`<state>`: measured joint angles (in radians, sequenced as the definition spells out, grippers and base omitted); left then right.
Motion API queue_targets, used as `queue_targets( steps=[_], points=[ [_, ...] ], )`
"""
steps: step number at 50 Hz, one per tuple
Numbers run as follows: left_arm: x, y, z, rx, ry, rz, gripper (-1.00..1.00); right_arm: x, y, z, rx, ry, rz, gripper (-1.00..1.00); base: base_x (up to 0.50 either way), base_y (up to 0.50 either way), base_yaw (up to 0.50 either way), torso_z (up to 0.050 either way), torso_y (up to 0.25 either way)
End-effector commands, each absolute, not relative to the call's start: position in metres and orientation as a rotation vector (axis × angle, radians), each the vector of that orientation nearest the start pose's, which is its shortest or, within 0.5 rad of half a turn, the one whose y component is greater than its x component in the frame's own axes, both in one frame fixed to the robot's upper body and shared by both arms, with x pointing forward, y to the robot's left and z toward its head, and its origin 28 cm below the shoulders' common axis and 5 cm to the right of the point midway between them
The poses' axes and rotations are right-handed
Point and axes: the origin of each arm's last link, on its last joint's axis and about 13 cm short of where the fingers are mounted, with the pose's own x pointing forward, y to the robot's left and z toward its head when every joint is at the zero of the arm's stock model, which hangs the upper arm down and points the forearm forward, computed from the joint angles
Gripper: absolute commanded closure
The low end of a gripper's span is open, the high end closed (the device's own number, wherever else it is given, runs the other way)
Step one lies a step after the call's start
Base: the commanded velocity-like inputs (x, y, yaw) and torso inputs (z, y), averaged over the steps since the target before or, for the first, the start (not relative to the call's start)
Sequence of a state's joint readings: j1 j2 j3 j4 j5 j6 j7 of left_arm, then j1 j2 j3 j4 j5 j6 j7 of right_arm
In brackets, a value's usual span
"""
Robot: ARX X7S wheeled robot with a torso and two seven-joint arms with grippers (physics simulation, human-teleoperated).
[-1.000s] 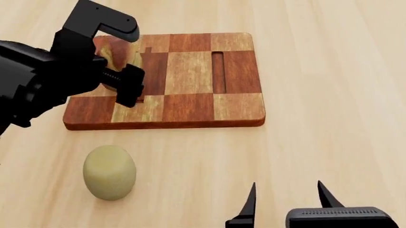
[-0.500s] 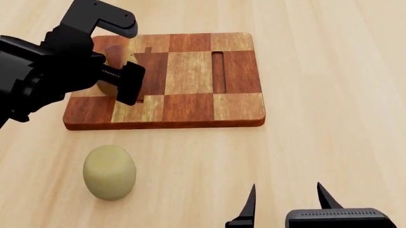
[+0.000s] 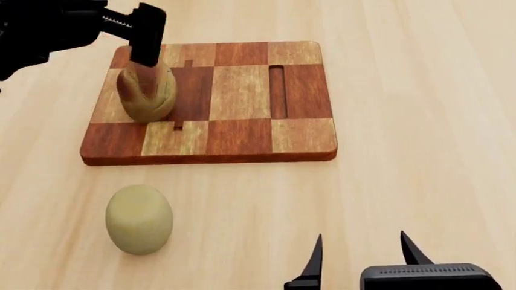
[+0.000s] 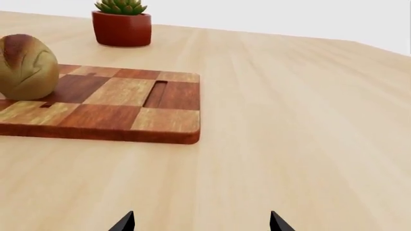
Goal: Place the bread and cheese on the cutting board.
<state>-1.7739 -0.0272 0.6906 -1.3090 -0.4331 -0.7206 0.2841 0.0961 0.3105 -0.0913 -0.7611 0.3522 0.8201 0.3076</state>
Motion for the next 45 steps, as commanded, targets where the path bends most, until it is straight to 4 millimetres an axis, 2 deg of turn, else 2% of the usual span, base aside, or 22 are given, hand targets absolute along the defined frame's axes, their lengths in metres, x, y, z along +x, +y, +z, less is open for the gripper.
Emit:
queue_targets(
  steps=[1, 5, 6, 7, 8, 11, 12, 13, 16, 17, 18, 21, 23, 26, 32, 39, 45],
  points=[
    [0.407, 0.222, 0.395, 0.166, 0.169, -0.299, -1.0, 0.188, -0.114, 0.14, -0.08, -0.005, 0.01, -1.0, 0.0, 0.0, 0.0, 0.0, 0.0],
    [0.402, 0.243, 0.399, 0.149, 0.104, -0.29, -1.0, 0.188, -0.115, 0.149, -0.08, -0.029, 0.013, -1.0, 0.0, 0.0, 0.0, 0.0, 0.0],
    [0.399, 0.263, 0.368, 0.082, 0.216, -0.237, -1.0, 0.187, -0.116, 0.153, -0.087, -0.033, 0.015, -1.0, 0.0, 0.0, 0.0, 0.0, 0.0],
    [0.389, 0.278, 0.347, 0.022, 0.303, -0.215, -1.0, 0.185, -0.117, 0.158, -0.094, -0.044, 0.019, -1.0, 0.0, 0.0, 0.0, 0.0, 0.0],
    [0.376, 0.288, 0.339, 0.009, 0.362, -0.211, -1.0, 0.184, -0.118, 0.164, -0.095, -0.055, 0.025, -1.0, 0.0, 0.0, 0.0, 0.0, 0.0],
    [0.336, 0.288, 0.364, 0.063, 0.132, -0.224, -1.0, 0.181, -0.121, 0.176, -0.107, -0.066, 0.023, -1.0, 0.0, 0.0, 0.0, 0.0, 0.0],
    [0.32, 0.292, 0.36, 0.08, 0.094, -0.228, -1.0, 0.18, -0.123, 0.181, -0.115, -0.067, 0.025, -1.0, 0.0, 0.0, 0.0, 0.0, 0.0],
    [0.305, 0.288, 0.366, 0.113, 0.011, -0.236, -1.0, 0.18, -0.123, 0.181, -0.115, -0.067, 0.025, -1.0, 0.0, 0.0, 0.0, 0.0, 0.0],
    [0.274, 0.296, 0.329, 0.126, 0.028, -0.218, -1.0, 0.184, -0.13, 0.207, -0.116, -0.091, 0.044, -1.0, 0.0, 0.0, 0.0, 0.0, 0.0],
    [0.27, 0.296, 0.324, 0.135, 0.032, -0.222, -1.0, 0.185, -0.132, 0.215, -0.122, -0.088, 0.063, -1.0, 0.0, 0.0, 0.0, 0.0, 0.0],
    [0.258, 0.304, 0.31, 0.122, 0.035, -0.16, -1.0, 0.187, -0.134, 0.223, -0.132, -0.089, 0.074, -1.0, 0.0, 0.0, 0.0, 0.0, 0.0],
    [0.234, 0.303, 0.296, 0.108, 0.032, -0.217, -1.0, 0.19, -0.139, 0.237, -0.136, -0.089, 0.111, -1.0, 0.0, 0.0, 0.0, 0.0, 0.0],
    [0.22, 0.308, 0.284, 0.113, 0.025, -0.188, -1.0, 0.195, -0.143, 0.25, -0.146, -0.064, 0.146, -1.0, 0.0, 0.0, 0.0, 0.0, 0.0],
    [0.205, 0.314, 0.273, 0.078, 0.04, -0.173, -1.0, 0.199, -0.147, 0.267, -0.151, -0.069, 0.166, -1.0, 0.0, 0.0, 0.0, 0.0, 0.0],
    [0.185, 0.321, 0.258, 0.033, 0.065, -0.145, -1.0, 0.208, -0.148, 0.284, -0.174, -0.052, 0.25, -1.0, 0.0, 0.0, 0.0, 0.0, 0.0],
    [0.17, 0.323, 0.248, 0.012, 0.075, -0.125, -1.0, 0.231, -0.141, 0.289, -0.212, 0.049, 0.436, -1.0, 0.0, 0.0, 0.0, 0.0, 0.0],
    [0.143, 0.313, 0.241, 0.053, 0.062, -0.152, -1.0, 0.252, -0.133, 0.293, -0.168, 0.104, 0.52, -1.0, 0.0, 0.0, 0.0, 0.0, 0.0]
  ],
)
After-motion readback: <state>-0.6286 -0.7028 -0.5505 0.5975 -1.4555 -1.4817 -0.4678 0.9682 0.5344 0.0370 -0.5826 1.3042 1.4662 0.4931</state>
